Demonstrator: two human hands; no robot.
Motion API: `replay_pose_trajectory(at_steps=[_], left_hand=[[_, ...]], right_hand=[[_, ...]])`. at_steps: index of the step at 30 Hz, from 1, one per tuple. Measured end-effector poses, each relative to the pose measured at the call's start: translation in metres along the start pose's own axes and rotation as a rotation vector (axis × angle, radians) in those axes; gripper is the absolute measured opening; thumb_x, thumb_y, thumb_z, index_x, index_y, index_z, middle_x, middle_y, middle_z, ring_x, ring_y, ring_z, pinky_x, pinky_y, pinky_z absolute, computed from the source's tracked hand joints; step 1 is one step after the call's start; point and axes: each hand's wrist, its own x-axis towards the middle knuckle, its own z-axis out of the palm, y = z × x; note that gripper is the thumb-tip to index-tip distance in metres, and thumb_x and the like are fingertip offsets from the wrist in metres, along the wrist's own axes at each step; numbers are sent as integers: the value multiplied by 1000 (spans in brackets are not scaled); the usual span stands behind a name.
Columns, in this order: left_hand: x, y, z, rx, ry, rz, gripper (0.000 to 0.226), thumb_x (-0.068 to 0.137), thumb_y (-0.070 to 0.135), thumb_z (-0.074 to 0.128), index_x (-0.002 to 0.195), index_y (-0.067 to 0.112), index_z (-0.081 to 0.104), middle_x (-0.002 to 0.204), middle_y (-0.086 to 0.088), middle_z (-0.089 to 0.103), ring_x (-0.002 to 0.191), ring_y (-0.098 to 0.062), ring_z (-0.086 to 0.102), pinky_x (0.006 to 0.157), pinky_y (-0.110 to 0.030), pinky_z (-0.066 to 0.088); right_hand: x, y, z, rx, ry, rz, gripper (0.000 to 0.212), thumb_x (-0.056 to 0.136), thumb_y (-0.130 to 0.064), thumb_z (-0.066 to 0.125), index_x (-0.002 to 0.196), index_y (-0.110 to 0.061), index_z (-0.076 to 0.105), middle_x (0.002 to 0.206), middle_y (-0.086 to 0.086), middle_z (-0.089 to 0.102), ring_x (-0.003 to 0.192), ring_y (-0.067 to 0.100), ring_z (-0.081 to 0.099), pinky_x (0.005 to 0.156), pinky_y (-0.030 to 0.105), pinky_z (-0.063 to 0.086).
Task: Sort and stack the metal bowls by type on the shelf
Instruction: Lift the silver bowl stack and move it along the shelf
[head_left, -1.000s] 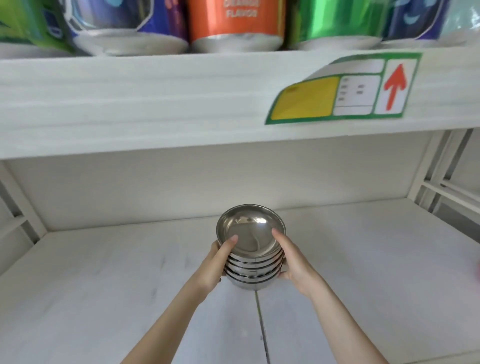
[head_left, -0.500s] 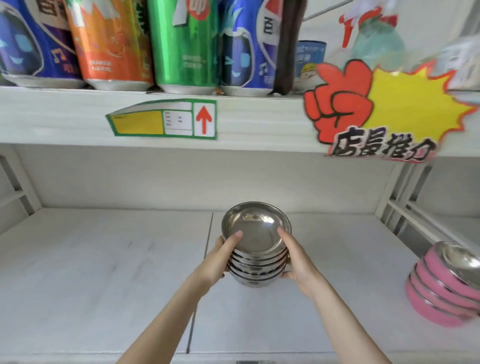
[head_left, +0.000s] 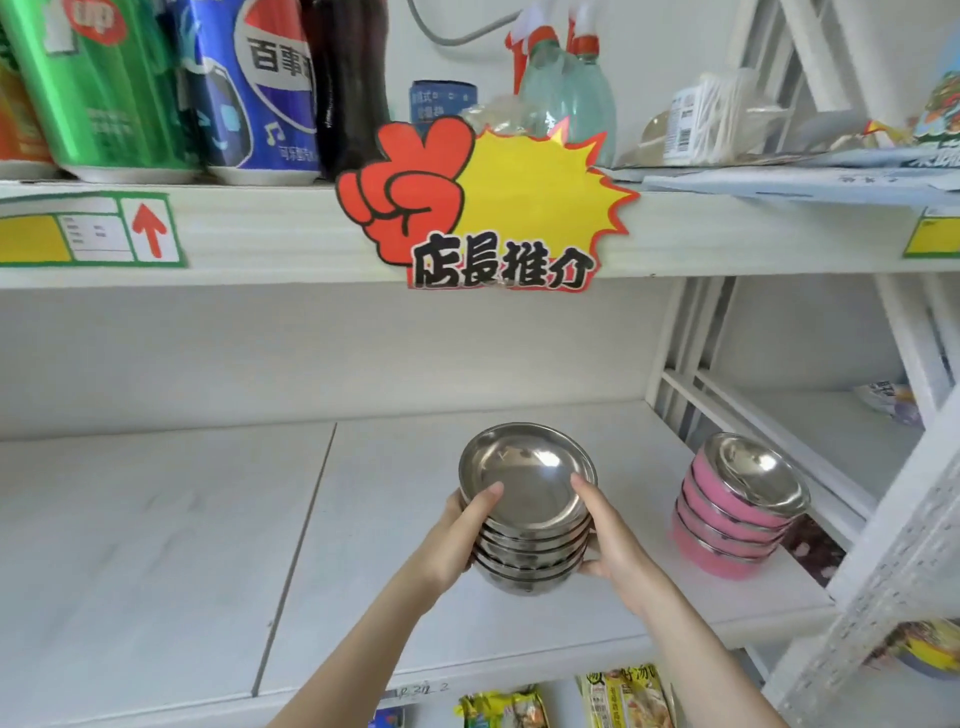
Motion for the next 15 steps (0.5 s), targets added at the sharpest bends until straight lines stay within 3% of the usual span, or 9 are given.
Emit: replay_pose_trajectory(at_steps=[2,7,10,15], left_hand=[[10,-4,22,-15,-10,6,90,65,79,51,141,33,32,118,23,55,107,4,53,84,-23,44],[33,-18,70,-35,1,-9,96,63,81,53,142,32,31,129,16,53,120,-6,50,106,-34,36],[44,-23,92,-36,34,-16,97,61,83,53,141,33,31,134,12,53,125,-11,48,112,-41,33],[52,-28,113,-53,64,-16,95,61,83,55,140,34,33,131,17,54,122,-5,49,111,-38,35]], right_hand=[[4,4,-23,2,4,1,46,88,-63,46,120,-32,59,111,-6,70,103,12,64,81,36,54],[24,20,-74,-4,-21,21,57,86,-64,46,132,-32,52,127,-4,63,115,15,58,99,45,48],[34,29,-95,9,-33,30,51,85,-63,49,125,-34,56,121,-8,67,110,12,62,89,40,52],[44,35,-115,18,-68,45,36,84,-62,50,111,-41,59,116,-12,67,108,9,61,77,33,50]])
